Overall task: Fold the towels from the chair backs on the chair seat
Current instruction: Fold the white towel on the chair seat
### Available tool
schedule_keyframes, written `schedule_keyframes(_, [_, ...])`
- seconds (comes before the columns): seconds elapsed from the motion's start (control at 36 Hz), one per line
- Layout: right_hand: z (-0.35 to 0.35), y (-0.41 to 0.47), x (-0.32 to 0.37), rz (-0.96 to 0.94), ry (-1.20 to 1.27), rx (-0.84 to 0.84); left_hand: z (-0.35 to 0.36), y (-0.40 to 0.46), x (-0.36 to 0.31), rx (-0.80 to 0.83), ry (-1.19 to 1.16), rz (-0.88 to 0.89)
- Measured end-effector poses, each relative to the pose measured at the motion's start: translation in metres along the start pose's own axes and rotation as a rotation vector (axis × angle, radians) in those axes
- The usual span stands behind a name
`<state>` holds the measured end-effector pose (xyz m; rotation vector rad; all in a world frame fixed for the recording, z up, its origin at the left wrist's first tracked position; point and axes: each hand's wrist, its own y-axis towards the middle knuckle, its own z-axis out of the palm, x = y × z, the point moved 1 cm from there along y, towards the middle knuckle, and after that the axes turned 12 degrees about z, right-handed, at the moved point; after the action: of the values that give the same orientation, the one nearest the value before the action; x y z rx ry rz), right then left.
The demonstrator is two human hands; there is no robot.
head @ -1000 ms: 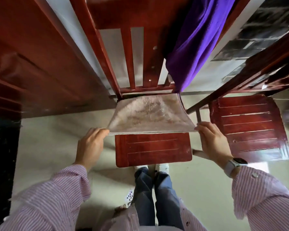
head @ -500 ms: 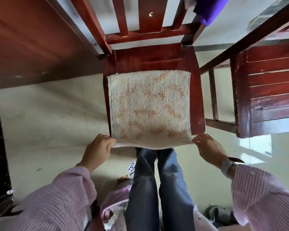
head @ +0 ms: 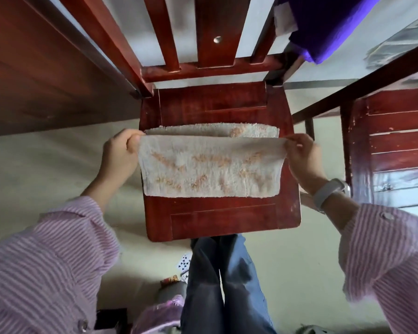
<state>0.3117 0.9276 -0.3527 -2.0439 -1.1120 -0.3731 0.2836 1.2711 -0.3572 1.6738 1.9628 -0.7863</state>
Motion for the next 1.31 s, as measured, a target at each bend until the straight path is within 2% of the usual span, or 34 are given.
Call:
schedule_keyframes(0.22, [0.020,0.047,0.001,0.009,-0.060,-0.072,0.028,0.038,0.019,0.004,0.064,0.018])
schedule_keyframes(0.61, [0.036,0.070,0.013,-0.027,-0.211,-0.060,0.043,0.048,0.036,-0.053,0.140,-0.025])
schedule_keyframes(0.78, [0.039,0.074,0.012,-0.019,-0.247,-0.086,0.044,0.049,0.037,-0.058,0.106,-0.085])
schedule_keyframes(0.86, [0.040,0.073,0.011,-0.032,-0.308,-0.114,0.042,0.048,0.036,-0.067,-0.002,-0.215])
schedule_keyframes(0.92, [0.040,0.066,0.012,-0.107,-0.397,-0.170,0.039,0.044,0.038,-0.066,-0.186,-0.359])
schedule_keyframes(1.0, [0.044,0.042,0.019,-0.355,-0.545,-0.172,0.035,0.031,0.038,-0.061,-0.460,-0.501])
schedule_keyframes(1.08, [0.066,0.015,0.029,-0.590,-0.677,-0.009,0.033,0.014,0.036,-0.008,-0.457,-0.513])
schedule_keyframes(1.17, [0.101,-0.004,0.039,-0.686,-0.812,0.206,0.035,-0.002,0.036,0.029,-0.438,-0.538])
schedule_keyframes(1.31, [0.151,-0.015,0.048,-0.802,-0.893,0.262,0.046,-0.022,0.036,0.011,-0.356,-0.514])
